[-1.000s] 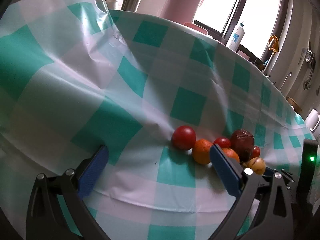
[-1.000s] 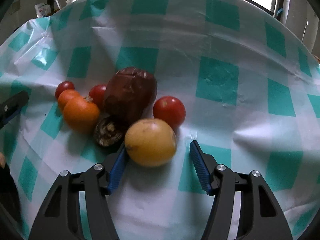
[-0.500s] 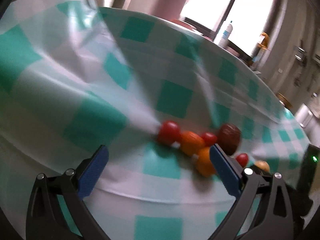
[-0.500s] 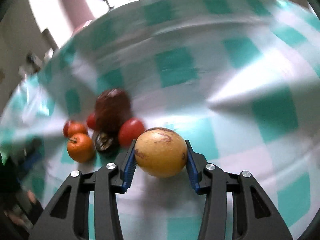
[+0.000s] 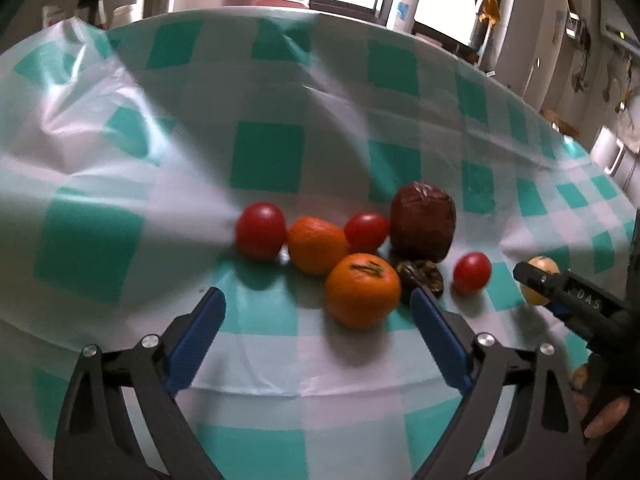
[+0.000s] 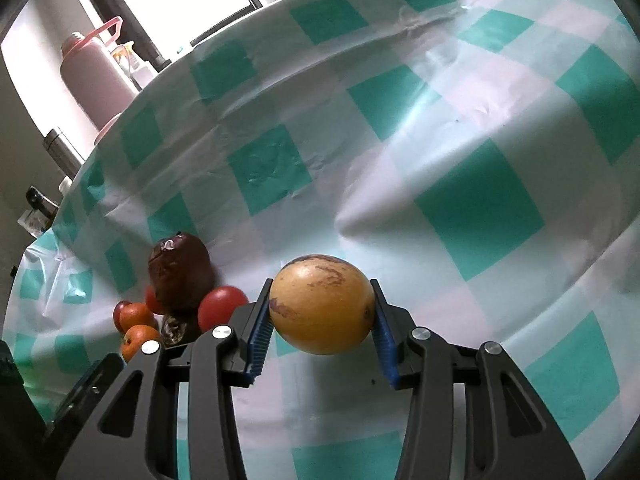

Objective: Organize fruits
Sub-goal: 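Grasp an orange with the left gripper while the right gripper holds the yellow fruit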

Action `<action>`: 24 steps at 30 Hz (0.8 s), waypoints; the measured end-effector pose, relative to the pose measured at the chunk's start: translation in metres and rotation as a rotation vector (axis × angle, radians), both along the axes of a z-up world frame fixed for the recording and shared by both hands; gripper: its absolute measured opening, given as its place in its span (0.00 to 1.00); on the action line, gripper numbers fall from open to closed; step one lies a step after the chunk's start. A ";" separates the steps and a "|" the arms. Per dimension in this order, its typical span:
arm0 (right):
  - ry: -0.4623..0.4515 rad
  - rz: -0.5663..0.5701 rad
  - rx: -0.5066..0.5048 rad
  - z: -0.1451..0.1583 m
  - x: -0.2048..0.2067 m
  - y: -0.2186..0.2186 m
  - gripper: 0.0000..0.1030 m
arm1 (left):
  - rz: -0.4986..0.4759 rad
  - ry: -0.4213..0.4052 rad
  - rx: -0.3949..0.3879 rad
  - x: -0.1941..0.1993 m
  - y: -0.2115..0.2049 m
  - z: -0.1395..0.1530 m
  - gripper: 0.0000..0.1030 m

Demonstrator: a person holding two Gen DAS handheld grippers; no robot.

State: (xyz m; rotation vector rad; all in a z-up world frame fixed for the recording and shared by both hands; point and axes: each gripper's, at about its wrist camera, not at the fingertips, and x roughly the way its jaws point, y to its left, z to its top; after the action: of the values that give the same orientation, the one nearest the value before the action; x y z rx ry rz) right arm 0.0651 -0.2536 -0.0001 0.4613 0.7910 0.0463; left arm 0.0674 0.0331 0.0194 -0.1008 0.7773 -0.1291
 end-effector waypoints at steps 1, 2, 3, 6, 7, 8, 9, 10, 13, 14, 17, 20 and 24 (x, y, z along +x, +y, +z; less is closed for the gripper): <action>-0.002 0.003 -0.004 0.000 0.001 0.002 0.43 | 0.000 0.006 0.017 0.001 -0.004 -0.001 0.90; -0.005 0.004 -0.011 0.002 -0.002 0.001 0.43 | 0.002 0.021 0.038 0.004 -0.009 -0.002 0.87; -0.009 0.010 -0.020 0.003 -0.002 0.003 0.43 | 0.005 0.040 0.047 0.007 -0.013 -0.005 0.82; -0.008 0.022 -0.020 0.003 -0.002 0.005 0.43 | 0.018 0.087 0.052 0.016 -0.015 -0.011 0.78; -0.004 0.024 -0.018 0.003 -0.002 0.006 0.43 | 0.026 0.105 0.048 0.020 -0.014 -0.013 0.78; -0.002 0.025 -0.018 0.002 -0.002 0.006 0.44 | 0.032 0.114 0.039 0.022 -0.013 -0.015 0.78; -0.001 0.027 -0.020 0.002 -0.001 0.007 0.44 | 0.036 0.119 0.027 0.025 -0.012 -0.016 0.78; -0.001 0.029 -0.023 0.003 -0.001 0.007 0.44 | 0.042 0.124 0.022 0.028 -0.012 -0.017 0.78; -0.003 0.032 -0.032 0.003 -0.001 0.010 0.44 | 0.044 0.126 0.050 0.034 -0.017 -0.018 0.72; -0.004 0.034 -0.036 0.003 -0.001 0.010 0.44 | 0.037 0.125 0.064 0.035 -0.020 -0.018 0.68; -0.003 0.038 -0.040 0.003 -0.001 0.011 0.44 | 0.008 0.117 0.072 0.034 -0.025 -0.017 0.59; -0.006 0.040 -0.044 0.003 -0.001 0.012 0.44 | -0.034 0.107 0.032 0.031 -0.024 -0.017 0.43; -0.010 0.048 -0.014 0.001 -0.001 0.009 0.44 | -0.034 0.090 0.008 0.016 -0.015 -0.015 0.43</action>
State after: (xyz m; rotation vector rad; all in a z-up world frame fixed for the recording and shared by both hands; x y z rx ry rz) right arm 0.0638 -0.2446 0.0004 0.4287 0.7925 0.0873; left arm 0.0837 0.0185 0.0045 -0.0862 0.8691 -0.1547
